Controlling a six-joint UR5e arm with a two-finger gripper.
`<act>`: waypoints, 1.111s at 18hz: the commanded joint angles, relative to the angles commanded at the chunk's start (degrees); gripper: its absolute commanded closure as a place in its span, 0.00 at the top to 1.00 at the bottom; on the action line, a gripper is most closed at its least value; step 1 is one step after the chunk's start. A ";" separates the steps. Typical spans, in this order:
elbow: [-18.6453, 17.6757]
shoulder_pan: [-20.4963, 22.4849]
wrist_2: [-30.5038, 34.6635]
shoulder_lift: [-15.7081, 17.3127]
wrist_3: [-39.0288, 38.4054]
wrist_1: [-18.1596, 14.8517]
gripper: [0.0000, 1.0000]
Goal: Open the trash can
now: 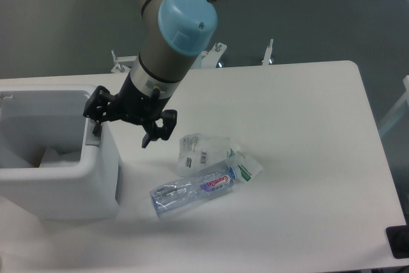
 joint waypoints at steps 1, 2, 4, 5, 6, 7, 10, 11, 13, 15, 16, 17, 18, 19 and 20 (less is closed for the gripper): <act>0.35 0.00 0.09 0.09 0.00 0.00 1.00; 0.70 0.09 0.00 0.26 0.00 0.00 1.00; 1.76 0.35 0.09 0.26 0.26 0.09 1.00; 2.02 0.35 0.17 0.18 0.52 0.17 1.00; 2.28 0.53 0.18 0.18 0.88 0.52 1.00; 2.29 0.79 0.18 0.09 0.97 1.75 1.00; 2.02 3.86 1.66 0.18 1.40 5.53 1.00; 2.20 4.56 2.54 0.18 2.10 6.84 1.00; 2.20 5.71 5.43 0.61 4.56 8.61 1.00; 1.41 6.68 9.82 1.05 8.07 8.70 1.00; 1.15 7.12 12.19 1.06 9.56 8.61 1.00; 0.97 7.56 14.22 1.06 10.54 8.70 1.00; 0.97 7.91 15.80 0.79 11.16 8.79 1.00; 0.97 8.17 17.13 0.62 11.68 8.79 1.00; 0.45 9.48 18.62 0.44 13.60 8.96 1.00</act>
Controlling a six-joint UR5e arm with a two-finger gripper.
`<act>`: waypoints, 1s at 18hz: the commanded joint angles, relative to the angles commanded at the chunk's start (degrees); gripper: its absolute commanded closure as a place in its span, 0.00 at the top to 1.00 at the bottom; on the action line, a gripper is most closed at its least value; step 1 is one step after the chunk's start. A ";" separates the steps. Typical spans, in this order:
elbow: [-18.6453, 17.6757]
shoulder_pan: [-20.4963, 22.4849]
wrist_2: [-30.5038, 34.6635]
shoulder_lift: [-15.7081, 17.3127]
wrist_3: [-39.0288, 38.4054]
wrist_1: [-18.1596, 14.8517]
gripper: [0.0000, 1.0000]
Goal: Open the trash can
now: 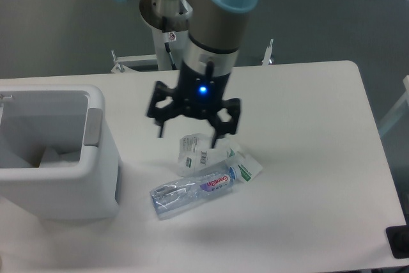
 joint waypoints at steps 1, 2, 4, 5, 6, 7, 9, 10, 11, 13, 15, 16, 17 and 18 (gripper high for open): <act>-0.53 1.14 0.89 -0.35 2.63 0.00 1.00; -1.05 3.07 1.68 -1.14 6.48 -0.17 1.00; -3.07 6.76 2.30 -1.84 13.78 0.00 1.00; -3.60 8.17 2.47 -2.72 17.21 -0.09 1.00; -4.04 9.32 3.17 -3.16 20.73 0.00 1.00; -3.96 9.76 4.14 -3.25 24.24 0.09 1.00; -3.96 9.77 4.76 -3.52 28.92 0.09 1.00; -4.05 9.77 4.67 -3.78 29.28 0.09 1.00; -3.96 9.77 4.76 -4.13 29.37 0.09 1.00; -3.70 9.68 4.76 -4.83 29.29 0.18 1.00; -3.78 9.68 5.20 -5.10 29.37 0.18 1.00; -3.87 9.59 5.81 -5.19 29.37 0.18 1.00; -3.87 9.59 6.60 -5.54 29.37 0.18 1.00; -3.70 9.59 7.22 -5.80 29.37 0.18 1.00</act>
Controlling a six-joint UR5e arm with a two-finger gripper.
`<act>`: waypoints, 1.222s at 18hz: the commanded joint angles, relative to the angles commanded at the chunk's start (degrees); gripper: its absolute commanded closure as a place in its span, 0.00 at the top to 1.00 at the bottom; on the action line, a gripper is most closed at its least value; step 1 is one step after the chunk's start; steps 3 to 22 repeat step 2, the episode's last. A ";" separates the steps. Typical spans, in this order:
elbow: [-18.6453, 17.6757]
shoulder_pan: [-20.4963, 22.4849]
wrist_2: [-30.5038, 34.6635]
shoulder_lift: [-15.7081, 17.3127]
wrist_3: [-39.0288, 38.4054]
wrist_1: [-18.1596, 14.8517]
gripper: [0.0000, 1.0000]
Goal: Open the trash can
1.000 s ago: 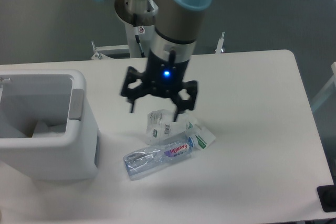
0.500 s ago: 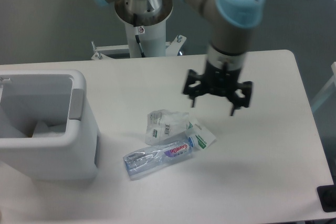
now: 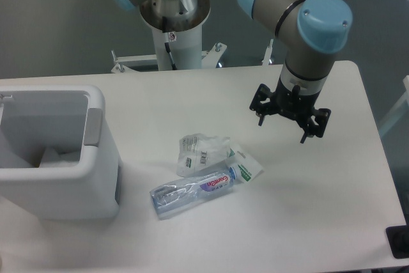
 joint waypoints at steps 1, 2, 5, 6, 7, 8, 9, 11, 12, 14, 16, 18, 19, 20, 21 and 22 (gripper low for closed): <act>0.18 0.00 0.44 -0.18 0.09 0.00 1.00; 0.26 0.00 0.71 -0.35 0.09 0.09 1.00; 0.26 0.00 0.71 -0.35 0.09 0.09 1.00; 0.26 0.00 0.71 -0.35 0.09 0.09 1.00; 0.26 0.00 0.71 -0.35 0.09 0.09 1.00; 0.26 0.00 0.71 -0.35 0.09 0.09 1.00; 0.26 0.00 0.71 -0.35 0.09 0.09 1.00; 0.26 0.00 0.71 -0.35 0.09 0.09 1.00; 0.26 0.00 0.71 -0.35 0.09 0.09 1.00; 0.26 0.00 0.71 -0.35 0.09 0.09 1.00; 0.26 0.00 0.71 -0.35 0.09 0.09 1.00; 0.26 0.00 0.71 -0.35 0.09 0.09 1.00; 0.26 0.00 0.71 -0.35 0.09 0.09 1.00; 0.26 0.00 0.71 -0.35 0.09 0.09 1.00; 0.26 0.00 0.71 -0.35 0.09 0.09 1.00; 0.26 0.00 0.71 -0.35 0.09 0.09 1.00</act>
